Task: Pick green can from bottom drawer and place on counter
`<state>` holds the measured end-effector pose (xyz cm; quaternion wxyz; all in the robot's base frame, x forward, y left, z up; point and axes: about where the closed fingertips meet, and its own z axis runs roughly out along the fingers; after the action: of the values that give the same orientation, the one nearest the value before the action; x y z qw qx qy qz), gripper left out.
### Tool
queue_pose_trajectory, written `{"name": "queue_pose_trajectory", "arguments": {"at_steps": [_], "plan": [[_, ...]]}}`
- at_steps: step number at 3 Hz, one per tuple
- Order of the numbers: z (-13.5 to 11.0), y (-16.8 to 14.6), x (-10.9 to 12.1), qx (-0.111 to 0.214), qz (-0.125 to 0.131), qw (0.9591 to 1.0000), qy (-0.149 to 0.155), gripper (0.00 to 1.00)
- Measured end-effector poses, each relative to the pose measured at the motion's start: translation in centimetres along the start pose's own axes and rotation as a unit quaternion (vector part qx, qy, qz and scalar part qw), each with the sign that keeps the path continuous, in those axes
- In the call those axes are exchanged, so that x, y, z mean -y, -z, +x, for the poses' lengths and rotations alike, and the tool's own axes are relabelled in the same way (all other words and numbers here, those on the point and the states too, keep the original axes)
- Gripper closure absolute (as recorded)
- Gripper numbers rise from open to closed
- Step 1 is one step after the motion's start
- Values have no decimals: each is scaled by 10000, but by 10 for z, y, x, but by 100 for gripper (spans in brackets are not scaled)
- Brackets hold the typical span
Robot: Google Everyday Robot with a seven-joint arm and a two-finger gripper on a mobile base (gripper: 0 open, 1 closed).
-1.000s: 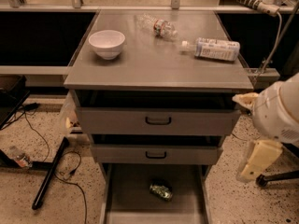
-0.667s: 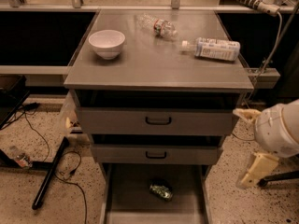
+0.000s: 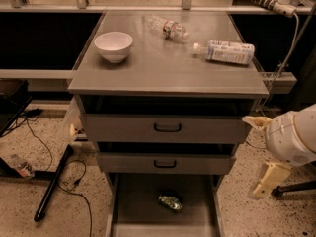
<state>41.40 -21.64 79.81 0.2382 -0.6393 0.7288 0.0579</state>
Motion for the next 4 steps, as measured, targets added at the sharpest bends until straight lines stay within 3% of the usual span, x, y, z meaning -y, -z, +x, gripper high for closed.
{"name": "queue_pose_trajectory", "arguments": {"at_steps": [1, 2, 4], "plan": [[-1, -3, -1, -46, -53, 10000, -67, 0], [10, -29, -7, -90, -120, 9998, -149, 0], [73, -127, -1, 410, 17, 9985, -353, 0]]}}
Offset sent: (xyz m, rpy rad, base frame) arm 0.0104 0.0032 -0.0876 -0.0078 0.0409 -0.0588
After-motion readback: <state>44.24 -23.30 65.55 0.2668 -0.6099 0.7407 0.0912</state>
